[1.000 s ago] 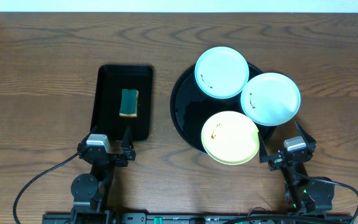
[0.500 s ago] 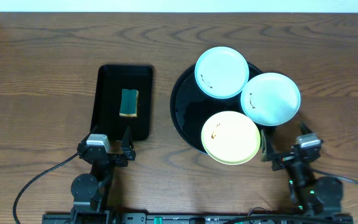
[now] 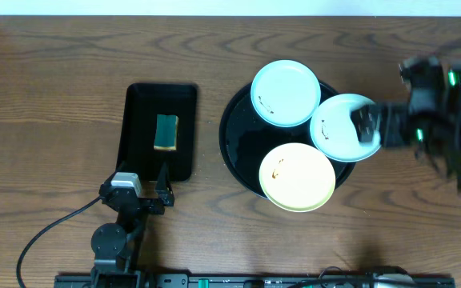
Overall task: Clean dirty plates on tray and stack at the side
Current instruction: 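Move the right gripper to the yellow plate's rim and grip it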
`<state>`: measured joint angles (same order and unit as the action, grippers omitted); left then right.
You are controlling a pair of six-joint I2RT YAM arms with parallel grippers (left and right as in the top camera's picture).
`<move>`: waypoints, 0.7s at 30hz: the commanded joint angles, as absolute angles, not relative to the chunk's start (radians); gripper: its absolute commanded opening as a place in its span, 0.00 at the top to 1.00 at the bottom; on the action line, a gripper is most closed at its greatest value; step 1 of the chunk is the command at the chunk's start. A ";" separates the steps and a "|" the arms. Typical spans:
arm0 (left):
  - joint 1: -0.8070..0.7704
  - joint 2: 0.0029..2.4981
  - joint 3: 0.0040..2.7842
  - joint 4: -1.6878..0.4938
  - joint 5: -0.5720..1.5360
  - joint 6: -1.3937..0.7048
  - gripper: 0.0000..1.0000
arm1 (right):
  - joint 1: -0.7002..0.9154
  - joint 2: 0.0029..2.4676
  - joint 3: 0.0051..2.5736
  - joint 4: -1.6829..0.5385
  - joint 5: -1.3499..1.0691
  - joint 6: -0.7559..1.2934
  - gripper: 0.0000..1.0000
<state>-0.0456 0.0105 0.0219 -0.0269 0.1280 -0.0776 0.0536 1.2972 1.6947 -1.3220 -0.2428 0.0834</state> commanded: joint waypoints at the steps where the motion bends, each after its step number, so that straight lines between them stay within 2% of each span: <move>1: -0.040 0.004 0.004 -0.059 0.145 -0.075 0.09 | 0.033 1.467 1.896 -1.436 -0.427 0.081 0.01; 2: -0.040 0.004 0.004 -0.059 0.145 -0.075 0.09 | 0.035 1.489 1.905 -1.450 -0.437 0.081 0.12; 5: -0.040 0.004 0.004 -0.059 0.145 -0.075 0.09 | 0.043 1.540 1.887 -1.494 -0.411 0.125 0.56; 7: -0.040 0.004 0.004 -0.059 0.145 -0.075 0.09 | 0.059 1.552 1.840 -1.514 -0.341 0.206 0.95; 8: -0.040 0.004 0.004 -0.059 0.145 -0.075 0.09 | 0.078 1.551 1.794 -1.515 -0.288 0.266 0.99; 13: -0.041 0.004 0.004 -0.059 0.145 -0.075 0.09 | 0.215 1.537 1.588 -1.483 -0.070 0.413 0.99; 15: -0.040 0.004 0.004 -0.059 0.145 -0.075 0.09 | 0.295 1.537 1.475 -1.439 0.036 0.487 0.87; 16: -0.040 0.004 0.004 -0.059 0.145 -0.075 0.09 | 0.314 1.537 1.442 -1.420 0.052 0.499 0.65; 18: -0.040 0.004 0.004 -0.059 0.145 -0.075 0.09 | 0.353 1.537 1.348 -1.357 0.059 0.529 0.27; 21: -0.040 0.004 0.004 -0.059 0.145 -0.075 0.09 | 0.371 1.538 1.213 -1.274 0.060 0.588 0.36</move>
<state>-0.0456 0.0101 0.0223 -0.0273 0.1276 -0.0776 0.3546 1.5440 1.3216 -1.3128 -0.0154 0.4713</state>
